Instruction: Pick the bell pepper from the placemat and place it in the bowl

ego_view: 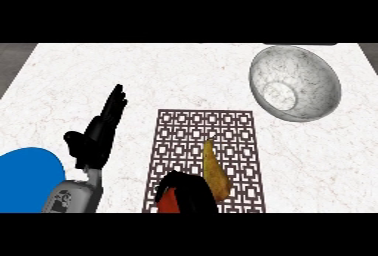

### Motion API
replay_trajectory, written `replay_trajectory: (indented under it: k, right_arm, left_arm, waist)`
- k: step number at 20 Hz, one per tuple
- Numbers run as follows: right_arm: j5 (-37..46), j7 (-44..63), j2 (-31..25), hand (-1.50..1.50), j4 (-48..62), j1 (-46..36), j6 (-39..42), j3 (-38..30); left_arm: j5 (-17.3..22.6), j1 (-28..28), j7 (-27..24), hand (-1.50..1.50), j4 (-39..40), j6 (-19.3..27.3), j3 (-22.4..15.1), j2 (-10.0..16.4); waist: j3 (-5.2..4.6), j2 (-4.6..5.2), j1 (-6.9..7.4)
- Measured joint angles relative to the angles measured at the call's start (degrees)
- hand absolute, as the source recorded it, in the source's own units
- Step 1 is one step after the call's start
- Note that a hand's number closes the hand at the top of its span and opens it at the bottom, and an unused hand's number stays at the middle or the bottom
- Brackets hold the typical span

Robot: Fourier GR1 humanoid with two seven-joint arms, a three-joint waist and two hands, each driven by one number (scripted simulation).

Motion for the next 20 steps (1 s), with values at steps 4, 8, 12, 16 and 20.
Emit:
replay_trajectory:
  k: [4, 8, 12, 16, 20]
  right_arm:
    - [-5.39, -11.03, -7.58, 1.5, -11.72, 1.66, 6.08, 4.79]
    - [-10.57, -22.03, -17.43, 1.5, -24.95, 3.21, 9.0, 4.15]
    - [-14.43, -32.01, -29.08, 1.5, -36.01, 4.57, 10.54, -1.02]
    - [-19.02, -38.02, -40.63, 1.5, -46.11, 6.92, 11.38, -9.54]
    - [-27.3, -39.55, -49.72, 1.5, -52.13, 8.81, 13.38, -22.03]
  left_arm:
    - [0.02, 0.44, -0.57, 0.0, 0.15, 0.06, 0.16, -0.07]
    - [0.26, 1.29, -1.01, 0.0, -0.05, 0.06, 0.72, 0.2]
    - [0.51, 1.79, -1.03, 0.0, -0.38, -0.1, 1.3, 0.6]
    - [0.18, 2.91, -1.28, 0.0, -0.86, 0.18, 1.1, 0.37]
    - [0.37, 2.52, -1.48, 0.0, -0.61, -0.4, 1.55, 0.63]
  waist:
    - [0.1, 0.18, -0.2]
    - [0.13, 0.1, -1.04]
    - [0.09, -0.01, -1.8]
    - [0.02, -0.13, -2.34]
    - [-0.05, -0.1, -2.31]
